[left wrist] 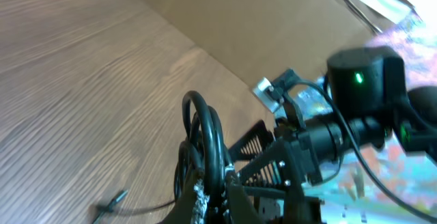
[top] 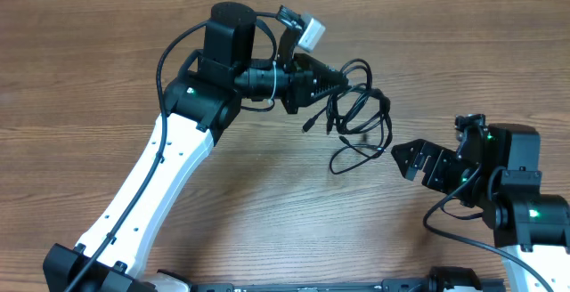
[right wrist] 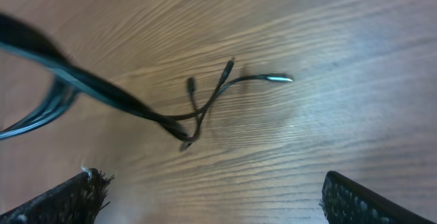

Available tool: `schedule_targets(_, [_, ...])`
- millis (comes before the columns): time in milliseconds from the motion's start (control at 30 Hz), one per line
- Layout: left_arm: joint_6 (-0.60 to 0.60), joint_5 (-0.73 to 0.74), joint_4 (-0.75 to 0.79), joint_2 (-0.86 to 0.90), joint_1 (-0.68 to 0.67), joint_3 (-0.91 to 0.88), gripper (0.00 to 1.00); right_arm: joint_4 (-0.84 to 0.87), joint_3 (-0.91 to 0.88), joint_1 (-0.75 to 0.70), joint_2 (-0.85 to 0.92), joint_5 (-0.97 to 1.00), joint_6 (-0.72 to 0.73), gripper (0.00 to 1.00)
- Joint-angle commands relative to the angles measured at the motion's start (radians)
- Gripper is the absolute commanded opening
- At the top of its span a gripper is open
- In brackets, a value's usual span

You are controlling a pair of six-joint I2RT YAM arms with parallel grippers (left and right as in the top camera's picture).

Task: Untangle cables

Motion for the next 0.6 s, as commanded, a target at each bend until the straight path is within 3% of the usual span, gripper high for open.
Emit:
schedule_targets(0, [0.148,0.166,0.006,-0.020,0.004,0.025,0.04,-0.023,0.063,0.002,-0.005,-0.080,-0.177,1.00])
schedule_targets(133, [0.185,0.213,0.001,-0.020,0.004,0.025,0.04,-0.066,0.097,0.002,-0.005,-0.080,-0.242,1.00])
schedule_targets(567, [0.230,0.263,-0.003,-0.019,-0.044,0.023,0.04,-0.060,0.152,0.002,0.016,-0.081,-0.229,1.00])
